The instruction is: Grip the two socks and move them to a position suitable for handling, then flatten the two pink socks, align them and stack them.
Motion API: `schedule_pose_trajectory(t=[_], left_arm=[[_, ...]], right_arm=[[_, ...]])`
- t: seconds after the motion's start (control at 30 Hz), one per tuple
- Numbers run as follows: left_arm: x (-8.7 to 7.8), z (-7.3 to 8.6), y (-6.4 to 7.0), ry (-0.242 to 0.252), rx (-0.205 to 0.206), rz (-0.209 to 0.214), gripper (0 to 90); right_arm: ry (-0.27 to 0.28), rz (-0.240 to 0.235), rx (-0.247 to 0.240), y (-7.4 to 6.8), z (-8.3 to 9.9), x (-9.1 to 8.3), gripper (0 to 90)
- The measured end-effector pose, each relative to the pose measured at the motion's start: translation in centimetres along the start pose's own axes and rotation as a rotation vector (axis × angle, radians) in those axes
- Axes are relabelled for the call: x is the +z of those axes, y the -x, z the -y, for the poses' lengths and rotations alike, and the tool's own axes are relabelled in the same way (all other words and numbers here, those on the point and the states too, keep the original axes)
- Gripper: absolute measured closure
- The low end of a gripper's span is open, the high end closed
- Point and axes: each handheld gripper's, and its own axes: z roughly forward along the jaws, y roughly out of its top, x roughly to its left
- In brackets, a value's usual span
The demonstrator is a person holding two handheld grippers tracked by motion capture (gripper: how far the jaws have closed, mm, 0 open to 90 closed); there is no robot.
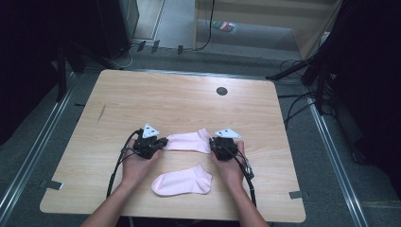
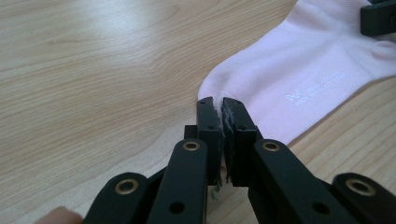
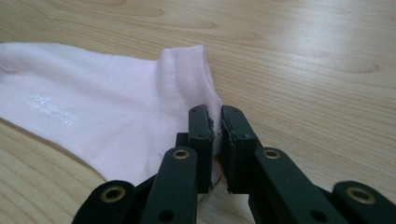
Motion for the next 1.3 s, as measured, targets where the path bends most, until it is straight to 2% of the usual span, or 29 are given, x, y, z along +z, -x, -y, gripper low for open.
schedule_pose_trajectory(t=[0.17,0.4,0.63,0.7,0.83,1.1,1.3], left_arm=[[-0.7,0.2,-0.2,0.022,-0.007,0.013,88.3],[-2.0,0.3,-0.4,0.057,-0.037,0.054,88.6],[-4.5,0.1,-0.4,0.102,-0.047,0.081,88.6],[-5.2,0.1,-0.2,0.115,-0.049,0.086,88.6],[-6.2,0.5,0.3,0.118,-0.059,0.109,88.6],[-8.0,2.2,1.4,0.109,-0.048,0.149,88.7],[-9.6,3.1,2.5,0.111,-0.038,0.175,88.7]], right_arm=[[0.002,-0.025,0.027,0.1,-0.2,-0.5,85.0],[0.032,-0.044,0.035,-0.2,-0.8,-1.9,85.1],[0.059,-0.084,0.058,-0.8,-1.6,-3.9,85.1],[0.063,-0.091,0.05,-1.0,-1.7,-4.4,85.1],[0.066,-0.112,0.058,-1.2,-1.8,-5.3,85.1],[0.043,-0.165,0.064,-1.4,0.0,-7.1,85.1],[0.036,-0.186,0.064,-1.5,1.1,-8.6,85.3]])
